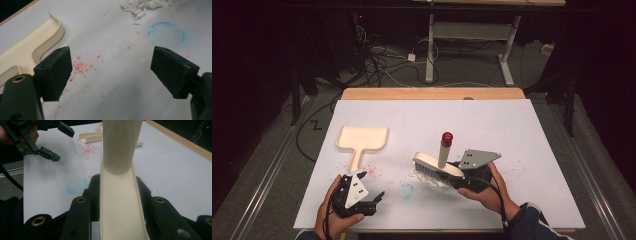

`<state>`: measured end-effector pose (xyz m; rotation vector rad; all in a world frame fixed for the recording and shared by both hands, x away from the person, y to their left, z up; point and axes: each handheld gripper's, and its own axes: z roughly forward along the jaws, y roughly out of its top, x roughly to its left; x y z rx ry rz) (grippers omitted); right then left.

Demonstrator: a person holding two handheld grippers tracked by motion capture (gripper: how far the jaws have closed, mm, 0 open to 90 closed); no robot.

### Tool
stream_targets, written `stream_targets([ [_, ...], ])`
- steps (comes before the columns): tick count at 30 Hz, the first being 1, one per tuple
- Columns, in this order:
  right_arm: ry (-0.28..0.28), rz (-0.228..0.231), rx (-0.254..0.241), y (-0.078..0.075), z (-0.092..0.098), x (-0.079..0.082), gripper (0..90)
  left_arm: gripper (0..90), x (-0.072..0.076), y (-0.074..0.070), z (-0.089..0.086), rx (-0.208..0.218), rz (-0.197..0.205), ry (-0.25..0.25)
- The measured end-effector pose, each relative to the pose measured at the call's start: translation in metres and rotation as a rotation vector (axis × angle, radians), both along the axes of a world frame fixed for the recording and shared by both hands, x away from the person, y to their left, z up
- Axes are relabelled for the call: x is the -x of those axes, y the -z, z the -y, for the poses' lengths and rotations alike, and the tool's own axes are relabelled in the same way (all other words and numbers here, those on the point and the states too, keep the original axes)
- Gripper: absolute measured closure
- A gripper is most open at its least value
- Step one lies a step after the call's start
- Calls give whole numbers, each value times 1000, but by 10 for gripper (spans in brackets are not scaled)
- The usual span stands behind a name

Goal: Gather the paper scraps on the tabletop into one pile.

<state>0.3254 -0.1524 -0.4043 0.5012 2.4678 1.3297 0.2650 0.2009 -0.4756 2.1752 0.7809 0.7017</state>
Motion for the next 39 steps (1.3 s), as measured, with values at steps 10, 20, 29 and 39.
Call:
stream_targets([
  [10,88,27,-14,-15,27,-2,678,168,0,0,0,-6,-5,3],
  [20,263,52,103,-7,59,1,678,168,1,0,1,-12,-6,7],
  [29,284,-16,192,11,80,9,679,168,0,1,2,-22,-13,16],
  [39,201,-78,119,20,49,13,679,168,-1,2,4,-24,-17,26],
])
